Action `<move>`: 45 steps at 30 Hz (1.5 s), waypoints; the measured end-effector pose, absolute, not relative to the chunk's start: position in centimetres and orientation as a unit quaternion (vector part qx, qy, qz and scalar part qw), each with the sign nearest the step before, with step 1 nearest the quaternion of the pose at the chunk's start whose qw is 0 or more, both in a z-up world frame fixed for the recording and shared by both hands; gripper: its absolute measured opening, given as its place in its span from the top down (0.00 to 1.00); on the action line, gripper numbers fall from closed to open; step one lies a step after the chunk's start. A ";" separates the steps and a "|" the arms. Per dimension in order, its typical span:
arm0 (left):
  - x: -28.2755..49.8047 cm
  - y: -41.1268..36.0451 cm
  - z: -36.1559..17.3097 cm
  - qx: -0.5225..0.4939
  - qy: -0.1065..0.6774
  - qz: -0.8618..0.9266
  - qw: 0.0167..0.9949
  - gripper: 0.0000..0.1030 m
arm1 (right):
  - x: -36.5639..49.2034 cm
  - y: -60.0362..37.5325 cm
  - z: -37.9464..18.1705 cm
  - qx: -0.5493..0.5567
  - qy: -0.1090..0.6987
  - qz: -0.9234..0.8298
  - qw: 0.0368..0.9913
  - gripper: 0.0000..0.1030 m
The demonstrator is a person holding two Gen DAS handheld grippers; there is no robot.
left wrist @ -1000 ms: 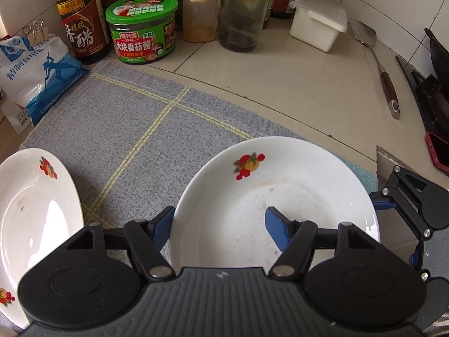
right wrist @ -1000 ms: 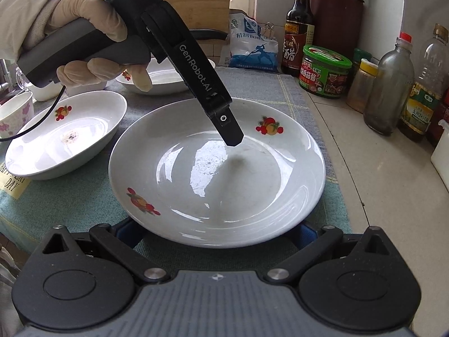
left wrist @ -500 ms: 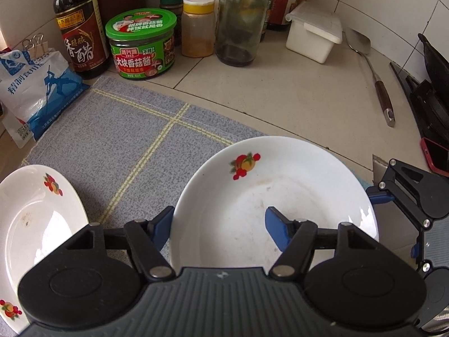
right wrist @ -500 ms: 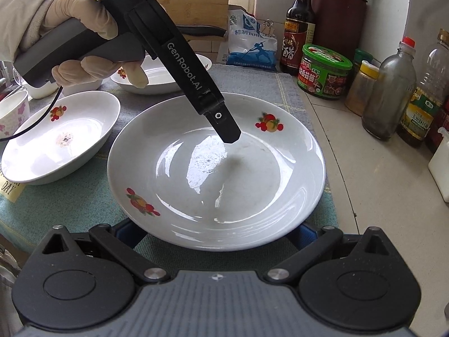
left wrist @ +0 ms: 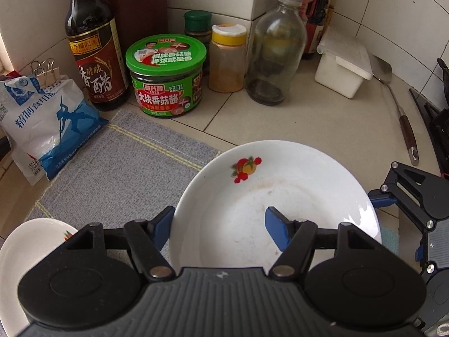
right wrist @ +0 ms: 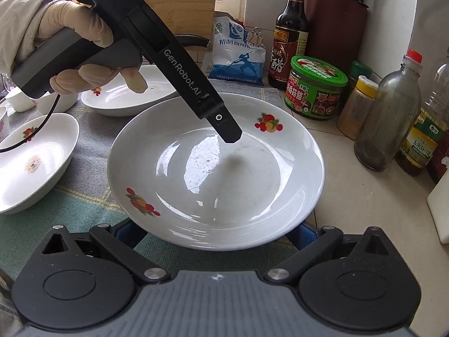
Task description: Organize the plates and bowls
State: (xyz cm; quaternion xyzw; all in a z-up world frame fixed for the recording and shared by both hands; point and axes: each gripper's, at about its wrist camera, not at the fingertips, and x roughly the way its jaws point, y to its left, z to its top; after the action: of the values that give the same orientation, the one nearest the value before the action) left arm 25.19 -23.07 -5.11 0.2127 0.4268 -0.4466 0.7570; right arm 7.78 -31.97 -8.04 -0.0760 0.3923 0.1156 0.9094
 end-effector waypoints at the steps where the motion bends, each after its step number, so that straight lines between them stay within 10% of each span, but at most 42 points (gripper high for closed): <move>1: 25.5 -23.2 -5.2 0.212 0.426 -0.445 0.758 0.34 | 7.8 -31.9 -8.0 -0.077 0.392 0.117 0.909 0.00; 23: 28.7 -24.0 -6.9 0.197 0.434 -0.429 0.767 0.33 | 9.5 -32.4 -8.9 -0.085 0.401 0.120 0.904 0.00; 45: 18.7 -15.1 1.5 0.174 0.320 -0.393 0.844 0.10 | 4.2 -30.4 -6.5 -0.084 0.397 0.107 0.908 0.00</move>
State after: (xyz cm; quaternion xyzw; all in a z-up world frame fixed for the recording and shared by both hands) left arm 18.71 -15.07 1.50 0.1744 0.3205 -0.3928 0.8441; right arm 4.24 -30.39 -6.49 -0.0839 0.3971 0.1075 0.9076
